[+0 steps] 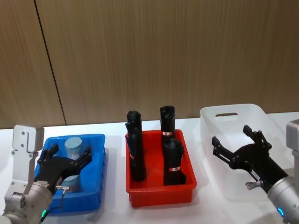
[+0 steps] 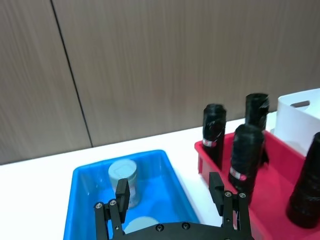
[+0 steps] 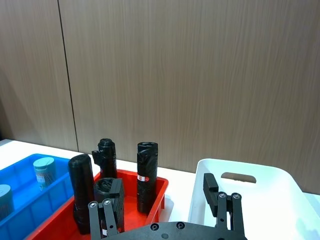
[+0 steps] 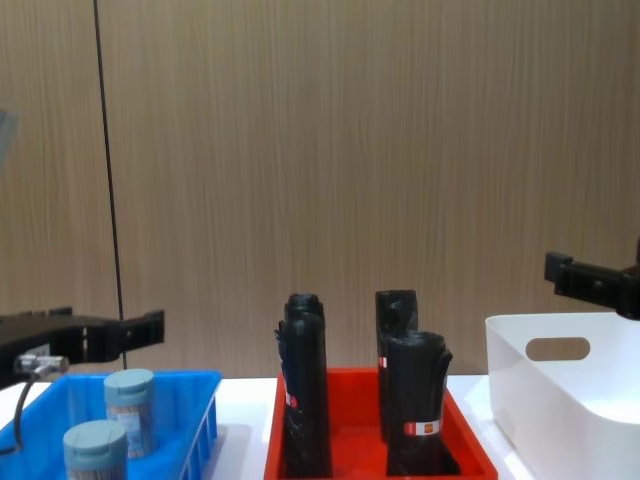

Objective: Pick the cotton swabs from the blue box and place them into the white box.

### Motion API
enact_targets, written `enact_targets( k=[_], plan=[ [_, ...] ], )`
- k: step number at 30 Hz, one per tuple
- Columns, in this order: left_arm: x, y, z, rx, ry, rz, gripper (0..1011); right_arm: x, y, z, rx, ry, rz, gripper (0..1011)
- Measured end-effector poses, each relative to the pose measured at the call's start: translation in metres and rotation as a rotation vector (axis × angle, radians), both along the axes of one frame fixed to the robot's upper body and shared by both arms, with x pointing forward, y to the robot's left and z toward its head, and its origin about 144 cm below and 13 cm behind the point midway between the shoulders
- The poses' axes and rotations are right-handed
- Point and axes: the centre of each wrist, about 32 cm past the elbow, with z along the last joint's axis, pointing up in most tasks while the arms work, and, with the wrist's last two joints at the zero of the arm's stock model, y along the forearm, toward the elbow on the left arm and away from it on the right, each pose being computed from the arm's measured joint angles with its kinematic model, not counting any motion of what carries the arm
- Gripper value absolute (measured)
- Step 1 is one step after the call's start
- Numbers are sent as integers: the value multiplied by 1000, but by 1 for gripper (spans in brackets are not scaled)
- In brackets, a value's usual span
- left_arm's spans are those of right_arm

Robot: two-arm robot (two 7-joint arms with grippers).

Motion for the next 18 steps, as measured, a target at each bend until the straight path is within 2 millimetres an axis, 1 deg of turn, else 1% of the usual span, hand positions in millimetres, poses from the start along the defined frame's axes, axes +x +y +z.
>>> enact_targets(
  k=[3, 18],
  plan=[
    [3, 5, -3, -8, 31, 14, 1004, 0, 0, 0, 0, 0, 0, 1001],
    [12, 14, -10, -9, 150, 39, 1004, 0, 0, 0, 0, 0, 0, 1002]
  ],
)
